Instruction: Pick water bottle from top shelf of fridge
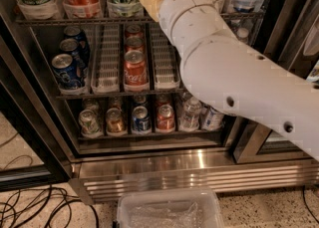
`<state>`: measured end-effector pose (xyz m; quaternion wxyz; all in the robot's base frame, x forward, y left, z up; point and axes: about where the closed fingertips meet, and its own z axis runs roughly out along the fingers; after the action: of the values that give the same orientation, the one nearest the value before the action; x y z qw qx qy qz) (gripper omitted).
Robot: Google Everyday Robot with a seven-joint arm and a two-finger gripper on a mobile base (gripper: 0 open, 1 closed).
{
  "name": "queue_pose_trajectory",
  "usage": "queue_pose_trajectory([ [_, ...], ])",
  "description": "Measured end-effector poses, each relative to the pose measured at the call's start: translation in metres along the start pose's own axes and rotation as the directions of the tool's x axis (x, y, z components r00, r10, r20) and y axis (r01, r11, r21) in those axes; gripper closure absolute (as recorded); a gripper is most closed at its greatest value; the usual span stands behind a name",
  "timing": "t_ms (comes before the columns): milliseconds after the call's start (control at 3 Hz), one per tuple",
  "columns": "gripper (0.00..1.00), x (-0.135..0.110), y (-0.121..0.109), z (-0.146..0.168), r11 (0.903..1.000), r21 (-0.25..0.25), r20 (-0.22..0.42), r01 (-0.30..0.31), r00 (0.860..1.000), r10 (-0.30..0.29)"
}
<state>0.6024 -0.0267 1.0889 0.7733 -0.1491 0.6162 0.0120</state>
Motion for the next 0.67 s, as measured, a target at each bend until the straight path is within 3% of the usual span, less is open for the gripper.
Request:
queue_pose_trajectory([
  [667,0.32,0.0084,-0.0089,0.0089,0.9997,0.024,-0.009,0.000,1.000,0.000],
])
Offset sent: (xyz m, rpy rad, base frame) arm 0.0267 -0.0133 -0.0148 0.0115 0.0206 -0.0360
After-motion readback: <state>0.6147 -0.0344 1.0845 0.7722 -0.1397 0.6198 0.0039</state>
